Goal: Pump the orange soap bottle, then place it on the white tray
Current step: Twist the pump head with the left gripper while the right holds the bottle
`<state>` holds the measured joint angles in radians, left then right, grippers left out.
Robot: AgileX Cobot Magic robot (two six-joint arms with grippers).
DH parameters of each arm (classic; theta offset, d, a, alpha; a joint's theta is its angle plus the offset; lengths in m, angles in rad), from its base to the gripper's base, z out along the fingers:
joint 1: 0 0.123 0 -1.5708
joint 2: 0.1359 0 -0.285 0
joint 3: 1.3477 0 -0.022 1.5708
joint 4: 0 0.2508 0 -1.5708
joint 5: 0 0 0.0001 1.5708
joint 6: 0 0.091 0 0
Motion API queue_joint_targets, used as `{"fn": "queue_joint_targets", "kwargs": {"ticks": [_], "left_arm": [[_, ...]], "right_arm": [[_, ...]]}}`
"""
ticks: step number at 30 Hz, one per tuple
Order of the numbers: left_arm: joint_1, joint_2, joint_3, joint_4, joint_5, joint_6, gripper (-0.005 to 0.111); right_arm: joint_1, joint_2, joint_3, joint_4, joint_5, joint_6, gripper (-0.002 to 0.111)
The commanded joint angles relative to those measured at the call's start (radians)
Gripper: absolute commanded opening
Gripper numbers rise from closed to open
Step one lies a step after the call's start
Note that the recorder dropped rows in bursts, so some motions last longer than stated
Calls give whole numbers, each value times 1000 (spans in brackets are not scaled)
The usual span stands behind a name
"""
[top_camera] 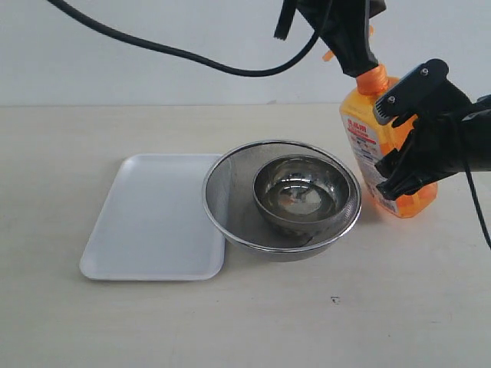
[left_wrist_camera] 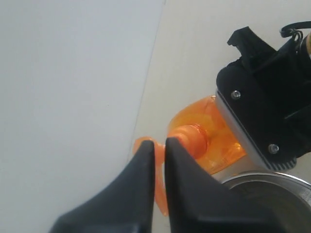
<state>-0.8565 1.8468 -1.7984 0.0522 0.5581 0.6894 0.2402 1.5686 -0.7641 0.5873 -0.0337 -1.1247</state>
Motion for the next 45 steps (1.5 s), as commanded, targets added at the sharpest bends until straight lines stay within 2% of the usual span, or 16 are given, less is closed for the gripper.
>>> {"fn": "queue_joint_targets", "kwargs": {"ticks": [1, 7, 14, 28, 35, 37, 42, 45], "left_arm": [[20, 26, 1, -11, -30, 11, 5], [49, 50, 1, -19, -45, 11, 5], [55, 50, 1, -19, -145, 11, 5], [83, 103, -18, -40, -154, 7, 5], [142, 131, -107, -249, -118, 30, 5], [155, 139, -127, -332, -86, 74, 5], [178, 160, -161, -617, -28, 303, 5], [188, 182, -190, -646, -2, 305, 5]], "right_arm": [[0, 4, -18, -29, -74, -10, 0], [0, 25, -18, -30, -78, -10, 0], [0, 24, -18, -30, -82, -10, 0], [0, 24, -18, -23, -48, -8, 0], [0, 24, -18, -23, -46, -8, 0], [0, 24, -18, -23, -46, -8, 0], [0, 24, -18, -23, -50, -8, 0], [0, 24, -18, -23, -50, -8, 0]]}}
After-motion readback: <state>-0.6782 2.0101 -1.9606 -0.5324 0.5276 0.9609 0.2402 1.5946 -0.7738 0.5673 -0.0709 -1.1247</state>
